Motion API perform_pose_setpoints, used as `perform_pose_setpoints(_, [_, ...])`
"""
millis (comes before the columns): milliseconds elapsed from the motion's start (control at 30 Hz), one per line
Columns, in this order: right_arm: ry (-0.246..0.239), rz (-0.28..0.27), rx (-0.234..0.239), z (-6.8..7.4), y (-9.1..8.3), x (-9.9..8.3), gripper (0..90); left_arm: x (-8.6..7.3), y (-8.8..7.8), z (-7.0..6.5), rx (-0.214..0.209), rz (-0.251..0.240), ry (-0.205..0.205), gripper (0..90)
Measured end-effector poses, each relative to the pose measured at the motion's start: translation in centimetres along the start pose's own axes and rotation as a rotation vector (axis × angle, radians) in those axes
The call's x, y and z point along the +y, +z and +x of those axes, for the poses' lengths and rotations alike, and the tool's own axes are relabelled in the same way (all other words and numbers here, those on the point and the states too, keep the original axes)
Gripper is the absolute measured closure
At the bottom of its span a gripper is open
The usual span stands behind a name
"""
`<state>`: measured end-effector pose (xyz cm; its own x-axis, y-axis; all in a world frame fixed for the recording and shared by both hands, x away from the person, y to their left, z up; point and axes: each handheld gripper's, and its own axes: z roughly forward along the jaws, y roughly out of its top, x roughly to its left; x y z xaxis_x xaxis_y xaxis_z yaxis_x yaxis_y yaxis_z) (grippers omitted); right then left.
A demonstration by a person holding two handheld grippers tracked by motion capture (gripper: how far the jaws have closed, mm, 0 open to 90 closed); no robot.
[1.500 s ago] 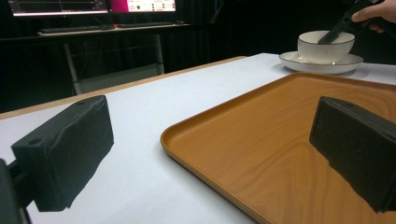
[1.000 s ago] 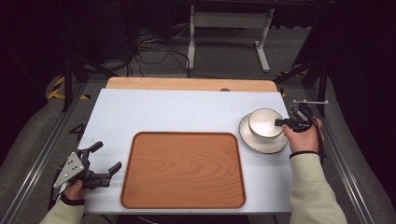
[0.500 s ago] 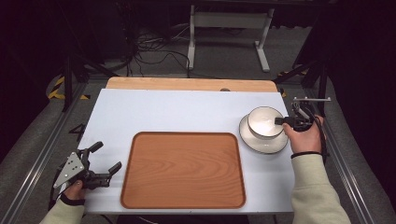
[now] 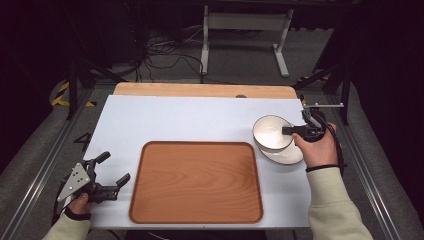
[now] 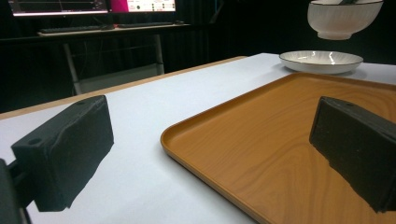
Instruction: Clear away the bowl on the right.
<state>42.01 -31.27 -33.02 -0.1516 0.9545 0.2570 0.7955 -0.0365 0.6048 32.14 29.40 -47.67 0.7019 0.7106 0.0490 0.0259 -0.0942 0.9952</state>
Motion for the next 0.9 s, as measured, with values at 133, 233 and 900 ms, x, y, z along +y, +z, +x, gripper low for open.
perform_pose_setpoints(133, [-0.014,0.009,0.016,1.1,0.0,-0.1,81.5,0.0,0.0,0.0,0.0,0.0,0.0,0.3])
perform_pose_setpoints(233, [-0.032,0.019,0.031,2.2,-0.1,-0.2,81.6,0.0,0.0,0.0,0.0,0.0,0.001,0.3])
perform_pose_setpoints(900, [-0.132,0.083,0.161,9.1,0.3,-1.1,81.4,0.0,0.0,0.0,0.0,-0.001,0.0,0.3])
